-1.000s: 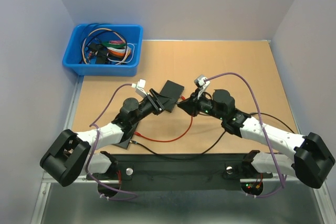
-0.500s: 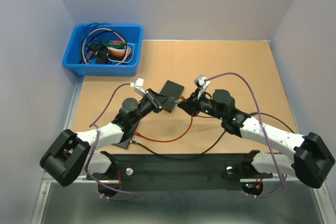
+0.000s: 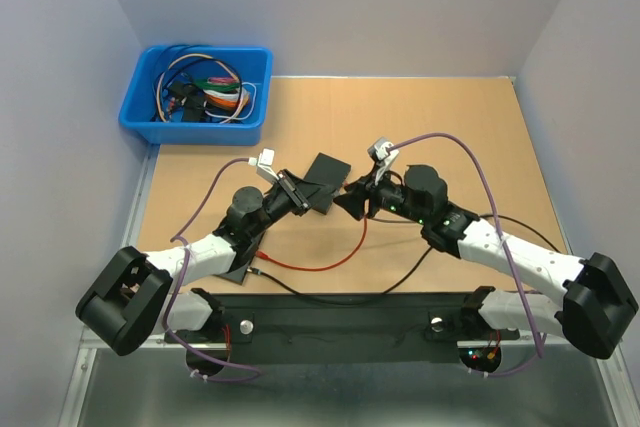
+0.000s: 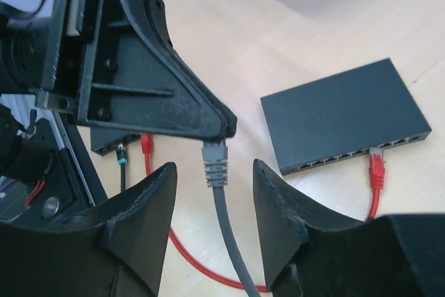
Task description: Insert the plug into the switch port
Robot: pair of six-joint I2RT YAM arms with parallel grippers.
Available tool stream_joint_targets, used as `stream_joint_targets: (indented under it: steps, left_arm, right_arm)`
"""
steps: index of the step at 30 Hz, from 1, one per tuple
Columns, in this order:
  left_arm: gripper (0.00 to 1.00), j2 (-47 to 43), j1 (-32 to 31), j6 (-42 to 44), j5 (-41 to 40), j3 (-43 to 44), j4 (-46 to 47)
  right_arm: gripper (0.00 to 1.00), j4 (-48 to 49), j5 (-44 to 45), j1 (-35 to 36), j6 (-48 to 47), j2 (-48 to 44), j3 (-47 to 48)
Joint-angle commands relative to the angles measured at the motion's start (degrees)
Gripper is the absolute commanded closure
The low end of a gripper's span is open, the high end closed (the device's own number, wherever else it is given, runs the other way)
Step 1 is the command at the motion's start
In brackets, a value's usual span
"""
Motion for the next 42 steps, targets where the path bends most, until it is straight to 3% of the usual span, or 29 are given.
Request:
stream_joint_targets:
  steps: [1, 5, 20, 34, 42]
  left_arm:
    - [1.0, -1.68, -0.29, 1.51, 0.88, 1.0, 3.39]
    - [1.0, -1.68, -0.38, 1.6, 1.32, 1.53, 3.22]
    - [1.0, -0.46, -0.29, 1.68, 1.32, 1.97, 3.13]
    - [1.0, -0.19, -0.29, 2.21, 0.53, 3.11, 1.55]
    - [1.0, -0.19, -0.38, 2.74, 0.18, 3.28, 0.76]
  right_arm:
    - [0.48, 0.35, 1.16, 0.4, -2.27, 0.4, 4.47]
    - [0.57, 0.08, 1.34, 0.49, -2.62, 2.6, 5.53]
    - [0.71, 0.08, 0.9, 0.48, -1.83, 2.95, 5.27]
    - [0.74, 0.08, 1.52, 0.4, -2.18, 3.74, 4.03]
    - [0.61, -0.18, 1.69, 0.48, -2.18, 3.04, 3.42]
